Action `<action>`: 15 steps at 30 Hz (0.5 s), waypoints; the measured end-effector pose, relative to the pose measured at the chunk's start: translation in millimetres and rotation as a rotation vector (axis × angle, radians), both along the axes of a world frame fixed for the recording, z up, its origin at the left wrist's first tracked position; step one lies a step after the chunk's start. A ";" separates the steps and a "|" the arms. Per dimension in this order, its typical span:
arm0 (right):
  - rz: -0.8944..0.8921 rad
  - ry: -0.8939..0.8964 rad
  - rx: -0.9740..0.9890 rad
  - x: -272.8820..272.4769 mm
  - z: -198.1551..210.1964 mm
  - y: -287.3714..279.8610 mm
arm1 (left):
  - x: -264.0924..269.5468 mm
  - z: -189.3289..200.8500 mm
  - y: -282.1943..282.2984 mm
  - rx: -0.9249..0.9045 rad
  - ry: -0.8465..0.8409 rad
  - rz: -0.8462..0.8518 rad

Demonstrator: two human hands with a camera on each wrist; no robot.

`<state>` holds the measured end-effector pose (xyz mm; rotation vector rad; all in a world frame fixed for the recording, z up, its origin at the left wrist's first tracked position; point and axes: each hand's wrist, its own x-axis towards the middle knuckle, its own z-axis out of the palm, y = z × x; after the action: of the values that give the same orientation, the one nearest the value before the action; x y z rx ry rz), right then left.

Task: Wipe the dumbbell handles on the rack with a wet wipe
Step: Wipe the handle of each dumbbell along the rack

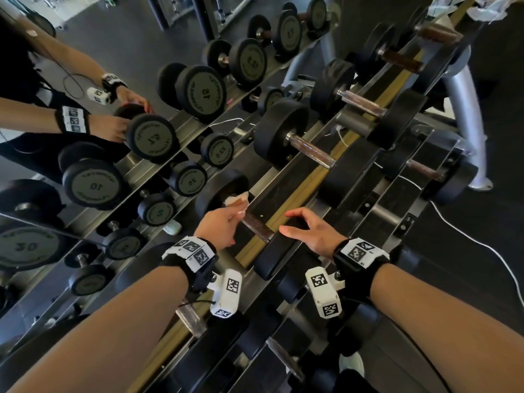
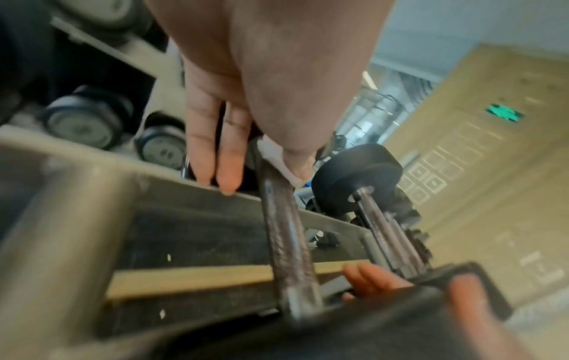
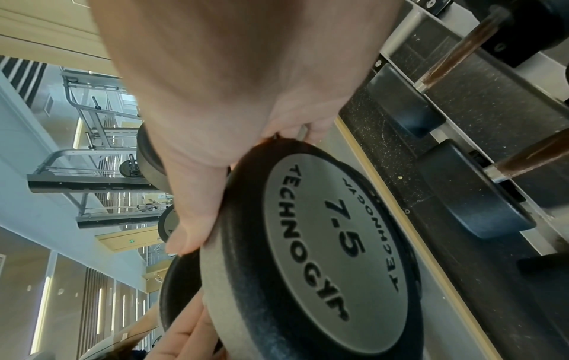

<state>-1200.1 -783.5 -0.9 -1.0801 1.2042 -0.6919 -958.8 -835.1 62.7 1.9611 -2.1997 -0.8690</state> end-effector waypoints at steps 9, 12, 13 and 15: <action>-0.003 0.000 -0.006 0.3 -2.0 -0.4 | -16.2 7.2 11.2 0.059 -0.231 -0.318; -0.007 -0.009 -0.009 1.0 -2.0 0.4 | 3.6 9.7 -14.4 0.028 -0.283 -0.277; -0.008 -0.009 -0.010 0.8 -2.5 0.4 | 5.7 7.9 -16.7 0.040 -0.246 -0.277; -0.015 -0.020 -0.007 0.9 -3.5 0.2 | 1.1 1.6 -10.0 0.052 -0.188 -0.326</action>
<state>-1199.1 -783.3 -4.4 -1.0693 1.1947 -0.7172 -957.7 -845.1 64.3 1.8004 -2.6850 -0.8101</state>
